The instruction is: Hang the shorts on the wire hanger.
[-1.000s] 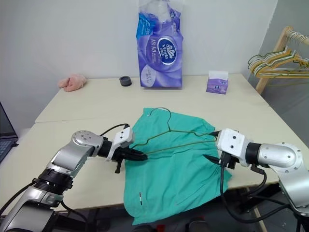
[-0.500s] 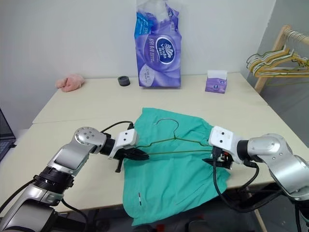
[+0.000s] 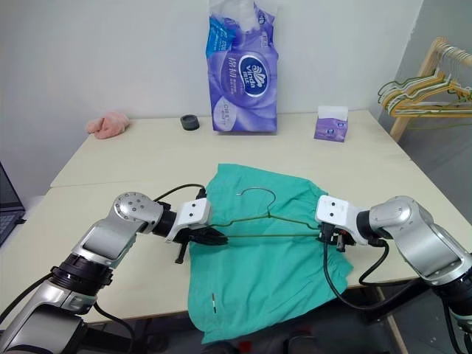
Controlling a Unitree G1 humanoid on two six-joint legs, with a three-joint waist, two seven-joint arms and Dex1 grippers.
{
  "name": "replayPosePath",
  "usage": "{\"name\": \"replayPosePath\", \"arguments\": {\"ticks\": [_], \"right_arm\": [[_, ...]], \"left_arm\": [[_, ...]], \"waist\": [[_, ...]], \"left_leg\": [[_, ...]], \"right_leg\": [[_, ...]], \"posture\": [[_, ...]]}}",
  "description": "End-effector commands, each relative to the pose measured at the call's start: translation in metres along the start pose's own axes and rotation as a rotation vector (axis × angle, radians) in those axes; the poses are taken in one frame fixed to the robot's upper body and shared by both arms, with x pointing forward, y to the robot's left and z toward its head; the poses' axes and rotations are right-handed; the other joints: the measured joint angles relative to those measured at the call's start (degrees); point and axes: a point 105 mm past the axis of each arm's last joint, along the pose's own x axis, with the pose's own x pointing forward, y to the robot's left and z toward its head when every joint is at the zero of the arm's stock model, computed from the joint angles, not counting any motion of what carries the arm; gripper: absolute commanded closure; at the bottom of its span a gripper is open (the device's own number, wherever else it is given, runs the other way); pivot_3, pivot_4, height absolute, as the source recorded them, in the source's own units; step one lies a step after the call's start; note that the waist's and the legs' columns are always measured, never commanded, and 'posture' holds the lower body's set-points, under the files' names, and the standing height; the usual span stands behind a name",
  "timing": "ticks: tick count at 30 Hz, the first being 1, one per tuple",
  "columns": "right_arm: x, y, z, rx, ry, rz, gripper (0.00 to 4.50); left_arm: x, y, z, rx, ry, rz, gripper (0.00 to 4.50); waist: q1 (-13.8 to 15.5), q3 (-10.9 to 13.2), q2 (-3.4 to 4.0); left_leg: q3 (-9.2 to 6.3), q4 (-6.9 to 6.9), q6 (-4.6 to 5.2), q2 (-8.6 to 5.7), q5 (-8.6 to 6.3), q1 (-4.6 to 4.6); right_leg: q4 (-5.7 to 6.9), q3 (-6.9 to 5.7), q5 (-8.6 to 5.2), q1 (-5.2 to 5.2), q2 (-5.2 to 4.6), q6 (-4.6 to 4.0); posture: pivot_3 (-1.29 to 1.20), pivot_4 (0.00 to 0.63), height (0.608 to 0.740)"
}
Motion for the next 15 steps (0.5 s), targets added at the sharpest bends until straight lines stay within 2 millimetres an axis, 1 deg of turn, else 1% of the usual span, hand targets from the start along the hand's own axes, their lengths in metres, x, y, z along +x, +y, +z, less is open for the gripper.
{"name": "replayPosePath", "arguments": {"ticks": [1,5,8,12,15], "right_arm": [[-0.003,0.004,0.013,-0.070,-0.033,0.002,4.45],[-0.002,0.009,0.018,-0.093,-0.056,0.018,4.48],[-0.003,0.012,0.022,-0.109,-0.066,0.025,4.48],[-0.004,0.017,0.024,-0.122,-0.067,0.037,4.50],[-0.006,0.018,0.022,-0.111,-0.065,0.036,4.50]], "left_arm": [[-0.002,0.004,0.009,0.065,-0.002,0.023,4.50],[0.002,0.007,0.009,0.078,-0.007,0.048,4.50],[0.006,0.008,0.012,0.043,-0.050,0.044,4.50],[0.008,0.008,0.017,0.029,-0.099,0.043,3.47],[0.008,0.010,0.022,0.020,-0.137,0.058,2.53]], "waist": [[0.0,0.0,0.00],[0.0,0.0,-0.02],[0.0,0.0,-0.02],[0.0,0.1,-0.03],[0.0,0.1,-0.04]], "left_leg": [[0.00,0.00,0.00,0.00,0.00,0.00],[0.00,0.00,0.00,0.00,0.00,-0.01],[0.00,0.02,0.00,0.00,0.00,-0.01],[-0.02,0.01,0.00,0.00,0.00,-0.02],[-0.01,0.02,-0.01,0.00,0.00,-0.03]], "right_leg": [[0.00,0.00,0.00,0.00,0.00,0.00],[0.00,0.00,0.00,-0.01,-0.01,0.01],[0.01,-0.01,0.00,-0.01,-0.02,0.00],[0.01,-0.02,0.00,-0.03,-0.02,0.00],[0.02,0.00,0.00,-0.03,-0.02,0.01]], "posture": [[-0.15,0.037,0.740],[-0.16,0.038,0.740],[-0.16,0.036,0.740],[-0.16,0.034,0.740],[-0.16,0.033,0.740]]}}
